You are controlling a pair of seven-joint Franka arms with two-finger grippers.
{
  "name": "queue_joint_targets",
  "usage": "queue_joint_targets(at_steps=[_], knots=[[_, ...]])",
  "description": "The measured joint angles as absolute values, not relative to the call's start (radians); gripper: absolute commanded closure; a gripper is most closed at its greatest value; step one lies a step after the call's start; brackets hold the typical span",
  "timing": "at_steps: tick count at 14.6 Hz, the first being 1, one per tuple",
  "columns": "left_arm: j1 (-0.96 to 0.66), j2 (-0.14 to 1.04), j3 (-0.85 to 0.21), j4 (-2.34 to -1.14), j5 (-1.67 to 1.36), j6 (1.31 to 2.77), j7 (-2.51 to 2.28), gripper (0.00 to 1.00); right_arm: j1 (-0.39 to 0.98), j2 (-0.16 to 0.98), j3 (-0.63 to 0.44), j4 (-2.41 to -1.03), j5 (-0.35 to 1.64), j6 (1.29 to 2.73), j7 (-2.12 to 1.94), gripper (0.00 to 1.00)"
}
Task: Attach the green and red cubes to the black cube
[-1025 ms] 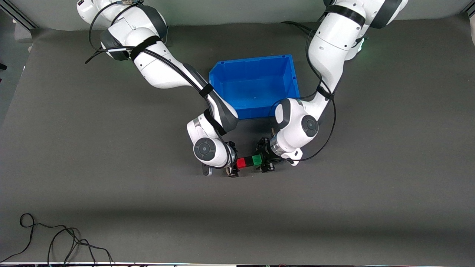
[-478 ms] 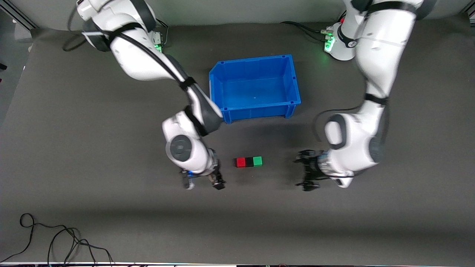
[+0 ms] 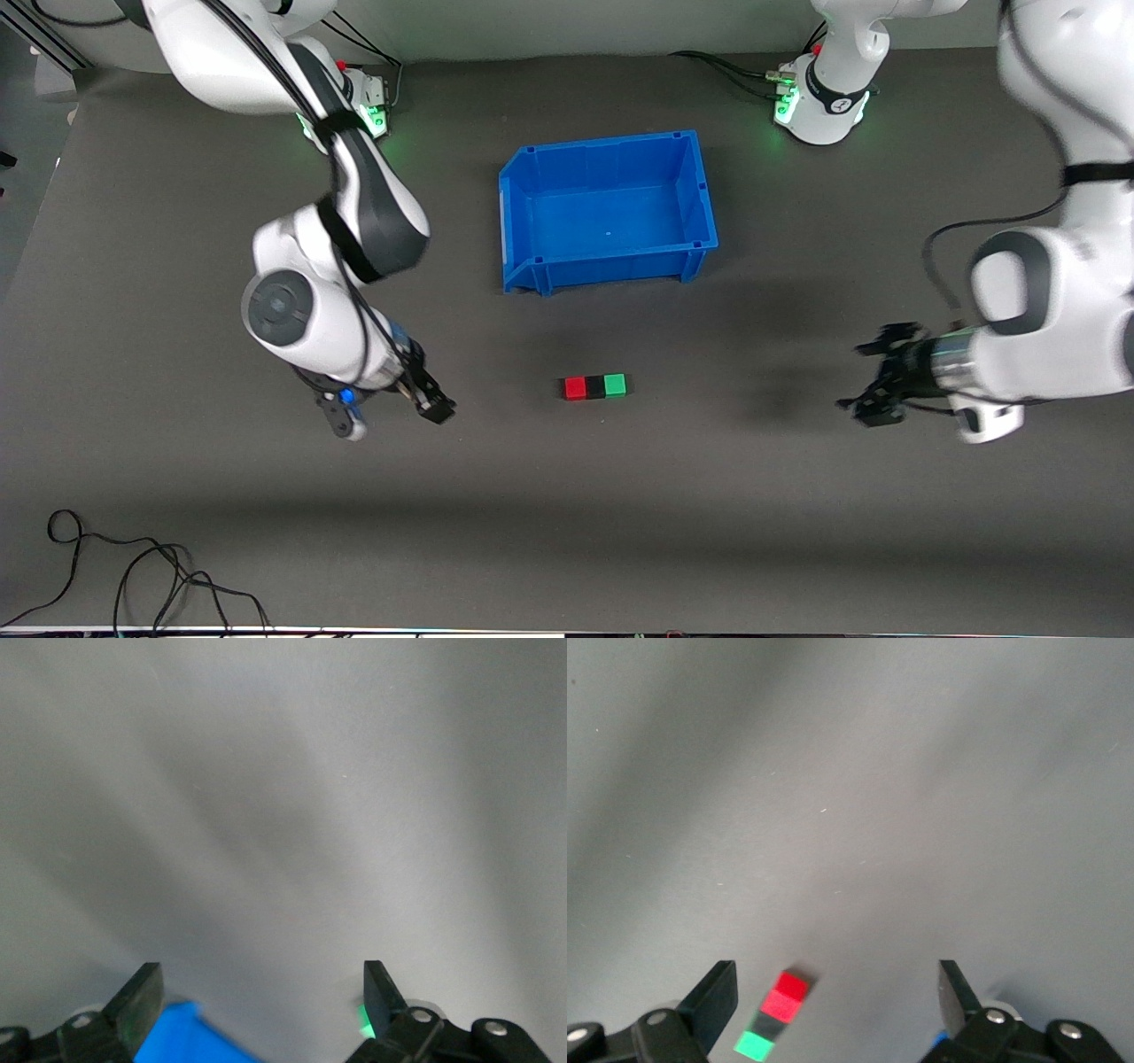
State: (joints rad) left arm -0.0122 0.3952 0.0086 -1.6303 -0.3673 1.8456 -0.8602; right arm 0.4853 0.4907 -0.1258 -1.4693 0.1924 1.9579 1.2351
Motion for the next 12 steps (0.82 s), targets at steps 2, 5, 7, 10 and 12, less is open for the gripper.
queue_joint_targets(at_steps=[2,5,7,10,12], knots=[[0.029,0.340,0.009,-1.620,-0.315,1.758,-0.746,0.00,0.485,0.404,-0.159,-1.569,0.192,1.958,1.133,0.00],[0.051,0.277,0.008,-1.567,-0.263,1.629,-0.622,0.00,0.484,0.291,-0.179,-1.681,0.184,1.932,0.991,0.00],[0.053,0.258,0.007,-1.494,-0.219,1.547,-0.498,0.00,0.483,0.228,-0.185,-1.729,0.109,1.868,0.883,0.00],[0.045,0.243,-0.014,-1.400,-0.117,1.483,-0.257,0.00,0.431,0.175,-0.188,-1.740,0.018,1.745,0.698,0.00],[0.023,0.225,-0.021,-1.379,-0.071,1.469,-0.131,0.00,0.362,0.140,-0.151,-1.738,0.014,1.743,0.573,0.00]])
